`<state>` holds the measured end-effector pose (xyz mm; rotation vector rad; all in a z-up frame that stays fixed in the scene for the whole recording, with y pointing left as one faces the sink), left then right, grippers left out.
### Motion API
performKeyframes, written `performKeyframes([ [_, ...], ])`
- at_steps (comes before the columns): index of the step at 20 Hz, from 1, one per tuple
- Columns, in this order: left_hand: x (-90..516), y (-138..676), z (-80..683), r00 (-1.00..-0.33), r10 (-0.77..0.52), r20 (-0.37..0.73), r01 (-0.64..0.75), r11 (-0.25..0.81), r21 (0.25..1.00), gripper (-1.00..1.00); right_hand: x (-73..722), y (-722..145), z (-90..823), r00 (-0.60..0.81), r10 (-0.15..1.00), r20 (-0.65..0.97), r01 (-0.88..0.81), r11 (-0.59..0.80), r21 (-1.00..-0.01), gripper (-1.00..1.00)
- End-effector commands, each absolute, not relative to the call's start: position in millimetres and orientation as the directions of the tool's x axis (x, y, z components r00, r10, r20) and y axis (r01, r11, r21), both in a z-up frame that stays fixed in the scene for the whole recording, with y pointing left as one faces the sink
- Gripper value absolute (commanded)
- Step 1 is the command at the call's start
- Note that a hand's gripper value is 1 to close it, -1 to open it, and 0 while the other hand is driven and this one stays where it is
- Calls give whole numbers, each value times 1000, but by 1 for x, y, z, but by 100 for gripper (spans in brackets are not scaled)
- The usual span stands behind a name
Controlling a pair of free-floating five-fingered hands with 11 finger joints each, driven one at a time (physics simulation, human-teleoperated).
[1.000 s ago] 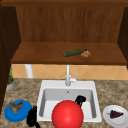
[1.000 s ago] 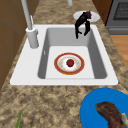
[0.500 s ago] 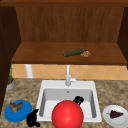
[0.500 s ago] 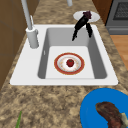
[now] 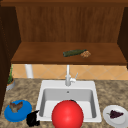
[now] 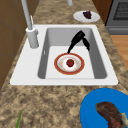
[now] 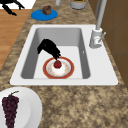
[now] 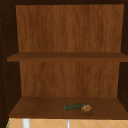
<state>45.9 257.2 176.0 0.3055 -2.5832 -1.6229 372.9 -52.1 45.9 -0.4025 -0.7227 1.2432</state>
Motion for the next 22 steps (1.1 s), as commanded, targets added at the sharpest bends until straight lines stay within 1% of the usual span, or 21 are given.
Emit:
performKeyframes([
  [1,46,257,176,-977,-208,-42,-128,421,898,0,391,-42,30,98,967,236,-641,243,-728,-100],
  [4,46,257,176,-977,-209,-43,-130,421,898,0,397,-36,20,97,962,254,-604,260,-753,-100],
  [9,46,257,176,-976,-211,-44,-132,422,897,0,407,-32,11,108,970,217,-522,242,-818,-100],
  [16,46,257,176,-976,-213,-45,-134,423,896,0,364,-17,7,158,980,121,-471,182,-863,-100],
  [19,46,257,176,-976,-213,-45,-134,423,896,0,353,-8,5,173,982,72,-483,148,-863,-100],
  [22,46,257,176,-976,-213,-46,-134,423,896,0,361,-7,1,195,980,39,-546,141,-826,-100],
])
